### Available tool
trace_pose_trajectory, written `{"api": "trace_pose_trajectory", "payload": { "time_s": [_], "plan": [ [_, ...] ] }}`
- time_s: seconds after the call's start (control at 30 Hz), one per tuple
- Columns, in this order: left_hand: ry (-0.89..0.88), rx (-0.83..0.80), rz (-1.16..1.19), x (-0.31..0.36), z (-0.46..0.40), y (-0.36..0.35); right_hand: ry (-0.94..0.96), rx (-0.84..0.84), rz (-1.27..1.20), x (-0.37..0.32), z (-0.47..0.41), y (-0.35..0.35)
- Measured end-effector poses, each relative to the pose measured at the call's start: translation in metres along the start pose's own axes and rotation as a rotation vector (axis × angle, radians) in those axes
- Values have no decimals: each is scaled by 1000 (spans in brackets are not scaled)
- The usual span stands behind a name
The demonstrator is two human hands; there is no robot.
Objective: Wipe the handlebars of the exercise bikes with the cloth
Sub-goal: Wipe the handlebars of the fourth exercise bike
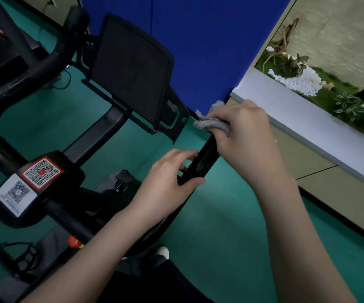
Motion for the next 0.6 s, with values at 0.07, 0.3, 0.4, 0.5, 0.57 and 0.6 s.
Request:
{"api": "trace_pose_trajectory", "payload": {
  "time_s": [0.07, 0.3, 0.4, 0.5, 0.57, 0.6],
  "plan": [
    [3, -27, 0, -1, 1, 0, -32, -11, 106, -7, 6, -11],
    [19, -57, -24, -9, 13, 11, -121, -131, 164, -24, 20, -42],
    [-8, -58, -48, -8, 20, 19, -186, -233, 87, -24, 29, -63],
    [-6, -66, -39, -12, 27, 25, -216, -203, -41, -26, 35, -63],
    [9, -76, -23, -17, 31, 26, -243, -138, -62, -25, 38, -58],
    [12, -84, -19, -18, 32, 26, -252, -129, -38, -25, 41, -58]
  ]
}}
Point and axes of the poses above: each hand's wrist, its own z-axis away from the middle knuckle, its own y-axis out of the back of the hand, x = y × z, the point moved 10 cm from there along -z, towards the middle knuckle
